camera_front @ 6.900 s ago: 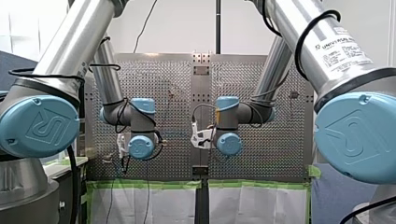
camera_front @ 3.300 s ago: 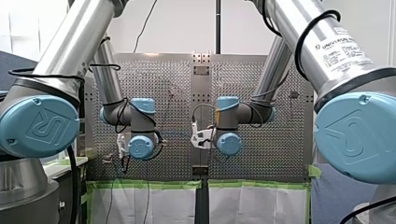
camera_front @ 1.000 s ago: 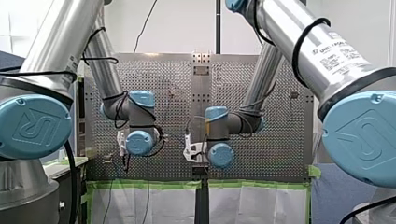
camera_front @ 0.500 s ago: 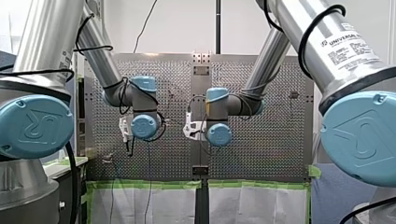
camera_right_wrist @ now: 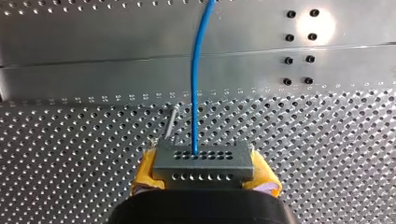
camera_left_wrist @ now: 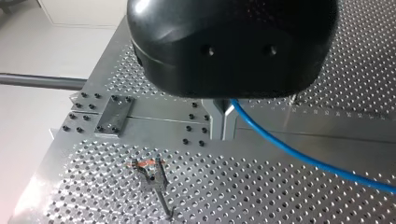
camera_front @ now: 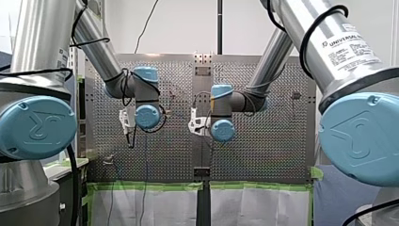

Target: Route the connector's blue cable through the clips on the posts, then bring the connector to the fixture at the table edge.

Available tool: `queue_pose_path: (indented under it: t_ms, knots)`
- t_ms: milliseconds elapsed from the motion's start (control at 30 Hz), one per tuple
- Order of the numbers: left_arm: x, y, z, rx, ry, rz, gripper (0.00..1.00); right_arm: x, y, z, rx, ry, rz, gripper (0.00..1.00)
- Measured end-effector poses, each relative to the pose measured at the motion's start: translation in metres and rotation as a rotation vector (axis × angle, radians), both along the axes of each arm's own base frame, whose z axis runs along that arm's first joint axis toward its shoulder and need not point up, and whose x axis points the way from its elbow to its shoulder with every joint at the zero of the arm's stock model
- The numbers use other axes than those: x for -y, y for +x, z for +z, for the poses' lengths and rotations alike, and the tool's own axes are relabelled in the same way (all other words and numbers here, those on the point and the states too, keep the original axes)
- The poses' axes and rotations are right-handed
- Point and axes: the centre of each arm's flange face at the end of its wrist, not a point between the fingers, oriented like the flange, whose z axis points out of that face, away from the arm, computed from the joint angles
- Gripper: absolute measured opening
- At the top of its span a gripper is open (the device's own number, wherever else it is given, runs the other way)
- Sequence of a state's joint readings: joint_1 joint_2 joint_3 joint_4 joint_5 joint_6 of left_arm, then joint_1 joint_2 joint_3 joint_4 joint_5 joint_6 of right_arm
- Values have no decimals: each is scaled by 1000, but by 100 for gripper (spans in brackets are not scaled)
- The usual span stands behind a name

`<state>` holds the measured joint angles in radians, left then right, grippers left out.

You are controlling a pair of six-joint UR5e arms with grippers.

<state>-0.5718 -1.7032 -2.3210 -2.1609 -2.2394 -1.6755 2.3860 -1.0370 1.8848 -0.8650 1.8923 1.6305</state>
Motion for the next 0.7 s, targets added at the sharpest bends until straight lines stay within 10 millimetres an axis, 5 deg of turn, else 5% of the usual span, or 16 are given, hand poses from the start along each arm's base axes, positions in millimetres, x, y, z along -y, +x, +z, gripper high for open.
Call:
queue_pose_path:
  t_ms: [700]
  knots:
    - [-16, 15, 1, -2, 30, 54, 0, 33, 18, 70, 48, -53, 41, 0]
